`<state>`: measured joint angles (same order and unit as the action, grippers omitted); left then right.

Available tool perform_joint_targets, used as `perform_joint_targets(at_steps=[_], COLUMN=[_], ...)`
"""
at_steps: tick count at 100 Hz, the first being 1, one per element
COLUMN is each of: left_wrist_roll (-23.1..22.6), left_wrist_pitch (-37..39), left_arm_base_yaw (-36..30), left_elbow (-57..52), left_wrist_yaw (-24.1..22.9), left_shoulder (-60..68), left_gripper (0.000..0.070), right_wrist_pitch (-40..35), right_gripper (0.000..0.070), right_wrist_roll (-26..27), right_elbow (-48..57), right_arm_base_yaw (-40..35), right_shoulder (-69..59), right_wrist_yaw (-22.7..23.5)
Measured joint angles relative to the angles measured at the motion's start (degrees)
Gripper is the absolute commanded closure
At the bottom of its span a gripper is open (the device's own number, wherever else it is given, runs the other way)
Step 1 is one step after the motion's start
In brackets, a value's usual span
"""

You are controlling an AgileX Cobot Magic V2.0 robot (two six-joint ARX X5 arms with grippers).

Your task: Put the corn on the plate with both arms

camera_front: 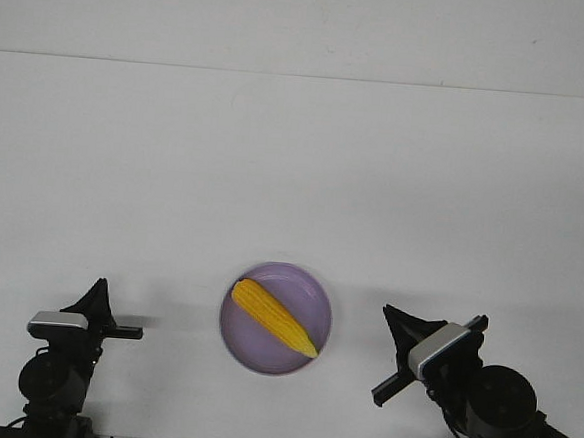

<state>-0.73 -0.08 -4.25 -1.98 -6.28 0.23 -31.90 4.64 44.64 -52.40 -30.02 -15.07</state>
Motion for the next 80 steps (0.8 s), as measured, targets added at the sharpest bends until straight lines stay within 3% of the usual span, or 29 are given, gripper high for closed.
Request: perform_joint_targets(at_steps=[24, 37, 56, 67, 80], left_wrist_roll=[0.00, 0.00, 0.00, 0.00, 0.00], left_wrist_pitch=[0.00, 0.00, 0.00, 0.00, 0.00], left_arm_base_yaw=[0.00, 0.00, 0.00, 0.00, 0.00], left_elbow=[0.00, 0.00, 0.00, 0.00, 0.00], left_wrist_yaw=[0.00, 0.00, 0.00, 0.00, 0.00], left_shoulder=[0.00, 0.00, 0.00, 0.00, 0.00], left_gripper=[0.0687, 0.0687, 0.0687, 0.0687, 0.0687], right_wrist_pitch=[0.31, 5.84, 18.71, 21.16, 21.99], right_gripper=[0.0684, 0.0684, 0.0684, 0.0684, 0.0684], right_wrist_roll=[-1.36, -4.46, -5.92, -6.10, -7.45], right_elbow=[0.00, -3.91, -20.09, -28.17, -34.18], right_arm_base_yaw=[2.89, 15.87, 40.96, 50.90, 54.23], right_shoulder=[0.17, 2.78, 11.74, 17.84, 22.71], right_wrist_yaw=[0.48, 8.31, 22.64, 23.32, 23.23])
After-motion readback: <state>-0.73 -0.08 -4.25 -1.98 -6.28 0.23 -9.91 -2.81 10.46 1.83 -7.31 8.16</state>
